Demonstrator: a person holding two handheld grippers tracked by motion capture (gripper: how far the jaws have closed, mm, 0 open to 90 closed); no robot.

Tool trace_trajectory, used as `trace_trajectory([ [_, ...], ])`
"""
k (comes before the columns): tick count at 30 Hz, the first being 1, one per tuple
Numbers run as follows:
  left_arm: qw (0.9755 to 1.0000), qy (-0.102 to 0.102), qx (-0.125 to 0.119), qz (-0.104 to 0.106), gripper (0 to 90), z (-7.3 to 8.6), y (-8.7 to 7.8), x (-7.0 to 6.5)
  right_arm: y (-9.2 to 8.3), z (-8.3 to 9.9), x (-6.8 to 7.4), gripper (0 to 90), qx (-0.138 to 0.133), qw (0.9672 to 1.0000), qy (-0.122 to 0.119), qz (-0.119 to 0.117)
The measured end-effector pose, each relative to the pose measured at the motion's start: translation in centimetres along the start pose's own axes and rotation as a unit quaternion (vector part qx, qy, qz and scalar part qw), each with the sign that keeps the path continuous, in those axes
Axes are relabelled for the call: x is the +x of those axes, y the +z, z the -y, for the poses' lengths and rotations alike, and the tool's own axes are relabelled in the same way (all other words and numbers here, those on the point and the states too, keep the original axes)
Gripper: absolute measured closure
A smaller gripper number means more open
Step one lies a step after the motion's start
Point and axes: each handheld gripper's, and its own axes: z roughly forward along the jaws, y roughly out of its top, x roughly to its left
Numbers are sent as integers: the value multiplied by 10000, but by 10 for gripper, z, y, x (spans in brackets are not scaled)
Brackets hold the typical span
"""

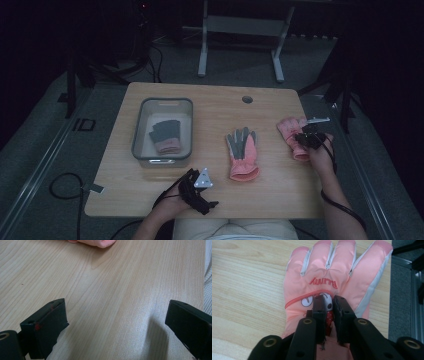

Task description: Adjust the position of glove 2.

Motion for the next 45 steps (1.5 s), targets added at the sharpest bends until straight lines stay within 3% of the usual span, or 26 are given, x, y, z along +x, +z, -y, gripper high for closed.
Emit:
trace_trajectory([
  [3,10000,-15,-2,2,33,0,0,0,-2,-1,4,841,7,9999,79,122],
  [9,10000,-40,-18,28,33,0,-1,1,-21,-8,2,863,-196,9987,461,29],
  [11,10000,-49,-26,29,33,0,-1,1,-27,-10,4,863,-272,9985,484,32],
  [15,10000,-11,-19,52,33,0,0,0,-66,-20,17,862,-633,9959,643,2],
  [24,10000,-15,-7,62,33,0,-1,1,-111,-20,49,861,-919,9929,754,58],
  [32,10000,-14,-14,51,33,-1,-1,1,-120,-5,72,859,-962,9918,835,-40],
  [38,10000,-1,4,45,33,0,-1,0,-109,10,86,857,-870,9913,972,-197],
  [45,10000,-1,-6,46,33,-1,-1,0,-93,20,93,853,-727,9921,1010,-187],
])
